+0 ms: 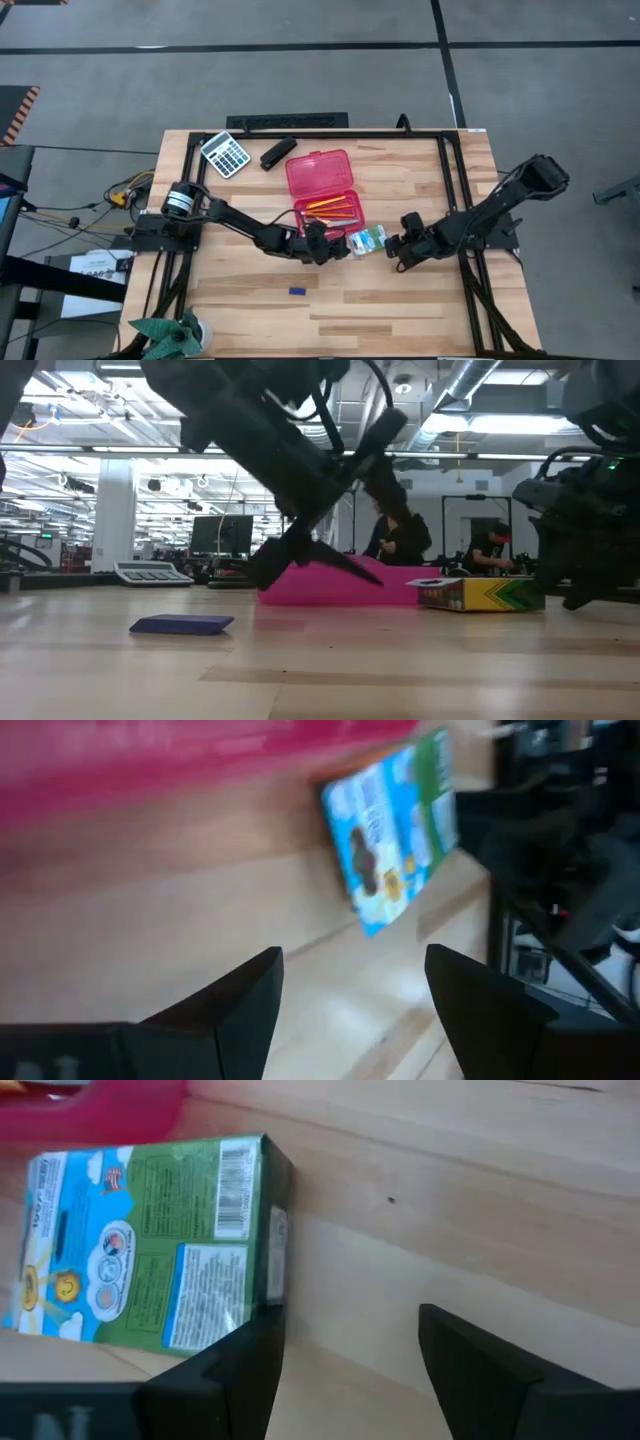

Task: Pack school essentials
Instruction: Put the blue crayon box into the red supply box

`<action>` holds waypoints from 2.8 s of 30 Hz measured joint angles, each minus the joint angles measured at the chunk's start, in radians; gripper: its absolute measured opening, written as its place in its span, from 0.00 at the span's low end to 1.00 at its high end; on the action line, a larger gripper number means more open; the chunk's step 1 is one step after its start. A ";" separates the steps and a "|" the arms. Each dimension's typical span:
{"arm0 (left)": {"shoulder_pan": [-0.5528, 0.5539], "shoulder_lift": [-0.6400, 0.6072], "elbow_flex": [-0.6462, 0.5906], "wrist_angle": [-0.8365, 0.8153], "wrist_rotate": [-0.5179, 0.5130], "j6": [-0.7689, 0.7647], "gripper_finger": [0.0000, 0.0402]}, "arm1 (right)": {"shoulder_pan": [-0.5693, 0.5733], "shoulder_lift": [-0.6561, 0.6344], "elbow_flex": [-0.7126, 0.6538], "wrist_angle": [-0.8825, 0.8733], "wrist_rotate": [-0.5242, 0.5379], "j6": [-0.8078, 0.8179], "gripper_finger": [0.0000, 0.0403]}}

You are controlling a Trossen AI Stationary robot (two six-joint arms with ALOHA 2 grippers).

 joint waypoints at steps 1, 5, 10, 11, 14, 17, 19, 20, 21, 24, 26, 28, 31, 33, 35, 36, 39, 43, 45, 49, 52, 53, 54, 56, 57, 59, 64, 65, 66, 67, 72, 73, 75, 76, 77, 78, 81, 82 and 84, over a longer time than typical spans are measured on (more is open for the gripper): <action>-0.001 0.012 0.000 0.006 0.007 -0.015 0.60 | -0.004 0.007 0.000 0.015 0.000 -0.006 0.63; -0.003 0.044 -0.001 0.034 -0.015 -0.063 0.60 | -0.005 0.015 0.000 0.041 0.004 -0.012 0.63; -0.002 0.044 0.000 0.020 -0.095 -0.066 0.60 | -0.006 0.008 -0.002 0.075 -0.023 -0.107 0.63; -0.002 0.044 0.000 0.021 -0.106 -0.066 0.60 | -0.006 0.008 -0.002 0.083 -0.026 -0.112 0.63; 0.000 0.044 0.000 0.036 -0.113 -0.061 0.60 | -0.006 0.008 -0.002 0.094 -0.036 -0.118 0.63; 0.000 0.044 0.000 0.032 -0.113 -0.060 0.60 | -0.006 0.008 -0.002 0.113 -0.049 -0.161 0.63; 0.001 0.044 0.000 0.028 -0.112 -0.059 0.60 | -0.009 0.009 -0.002 0.132 -0.058 -0.182 0.63; 0.003 0.044 0.000 0.028 -0.111 -0.057 0.60 | -0.012 0.009 -0.002 0.141 -0.064 -0.185 0.63; 0.004 0.044 0.000 0.028 -0.107 -0.057 0.60 | -0.012 0.009 -0.002 0.145 -0.068 -0.185 0.63; 0.005 0.044 0.000 0.028 -0.107 -0.041 0.59 | -0.012 0.009 -0.002 0.151 -0.069 -0.201 0.63; 0.005 0.044 0.000 0.028 -0.107 -0.031 0.58 | -0.012 0.009 -0.002 0.163 -0.082 -0.233 0.63; 0.005 0.044 0.000 0.034 -0.106 -0.029 0.57 | -0.013 0.009 -0.002 0.175 -0.100 -0.255 0.63; 0.005 0.044 -0.001 0.070 -0.104 0.001 0.53 | -0.018 0.009 -0.002 0.181 -0.110 -0.264 0.63; 0.006 0.044 -0.001 0.089 -0.099 0.017 0.50 | -0.025 0.009 -0.003 0.206 -0.112 -0.277 0.63; 0.011 0.044 -0.001 0.084 -0.083 0.021 0.47 | -0.030 0.009 -0.002 0.231 -0.116 -0.293 0.63; 0.011 0.044 -0.001 0.079 -0.076 0.022 0.46 | -0.033 0.009 -0.002 0.233 -0.122 -0.297 0.63; 0.011 0.044 -0.001 0.068 -0.068 0.021 0.43 | -0.039 0.018 -0.002 0.236 -0.128 -0.301 0.63; 0.011 0.044 -0.001 0.031 0.011 0.064 0.42 | -0.039 0.021 -0.002 0.227 -0.129 -0.301 0.63; 0.008 0.044 -0.001 0.027 0.049 0.096 0.42 | -0.036 0.021 -0.002 0.224 -0.129 -0.301 0.63; 0.002 0.043 -0.001 0.026 0.016 0.057 0.45 | -0.034 0.021 -0.002 0.222 -0.128 -0.297 0.63; 0.007 0.043 -0.001 0.040 -0.036 0.042 0.50 | -0.034 0.021 -0.002 0.222 -0.129 -0.297 0.63; 0.010 0.043 -0.001 0.047 -0.046 0.042 0.52 | -0.034 0.021 -0.002 0.222 -0.129 -0.297 0.63; 0.013 0.043 -0.001 0.053 -0.048 0.042 0.53 | -0.034 0.021 -0.002 0.222 -0.129 -0.297 0.63; 0.017 0.056 -0.001 0.079 -0.045 0.041 0.54 | -0.035 0.021 -0.002 0.222 -0.129 -0.297 0.63; 0.017 0.060 -0.001 0.082 -0.034 0.041 0.54 | -0.034 0.021 -0.002 0.222 -0.129 -0.297 0.63; 0.017 0.073 0.002 0.107 -0.026 0.038 0.54 | -0.034 0.020 -0.002 0.224 -0.128 -0.297 0.63; 0.013 0.080 0.002 0.129 -0.022 0.057 0.46 | -0.034 0.020 -0.002 0.224 -0.128 -0.297 0.63; 0.013 0.079 0.002 0.130 -0.023 0.062 0.43 | -0.034 0.020 -0.002 0.225 -0.129 -0.297 0.63; 0.013 0.076 0.002 0.130 -0.018 0.067 0.39 | -0.035 0.020 -0.002 0.224 -0.128 -0.297 0.63; 0.013 0.075 0.001 0.130 -0.012 0.069 0.35 | -0.034 0.020 -0.002 0.225 -0.129 -0.297 0.63; 0.013 0.075 0.001 0.130 0.006 0.077 0.12 | -0.034 0.020 -0.002 0.225 -0.129 -0.297 0.63; 0.013 0.075 0.001 0.130 0.016 0.079 0.08 | -0.034 0.020 -0.002 0.224 -0.129 -0.297 0.63; 0.013 0.075 0.001 0.130 0.032 0.091 0.02 | -0.034 0.020 -0.002 0.224 -0.130 -0.297 0.63; 0.013 0.075 0.001 0.131 0.040 0.098 0.02 | -0.034 0.020 -0.002 0.224 -0.131 -0.297 0.63; 0.013 0.073 0.001 0.131 0.049 0.100 0.02 | -0.034 0.020 -0.002 0.224 -0.134 -0.297 0.63; 0.013 0.072 0.000 0.131 0.058 0.099 0.02 | -0.034 0.020 -0.002 0.224 -0.136 -0.297 0.63; 0.011 0.071 0.000 0.137 0.101 0.096 0.00 | -0.032 0.018 -0.002 0.225 -0.145 -0.298 0.63; 0.011 0.070 0.000 0.143 0.120 0.095 0.00 | -0.028 0.012 -0.002 0.224 -0.150 -0.303 0.63; 0.011 0.060 0.002 0.141 0.150 0.112 0.00 | -0.017 -0.010 -0.002 0.225 -0.159 -0.320 0.63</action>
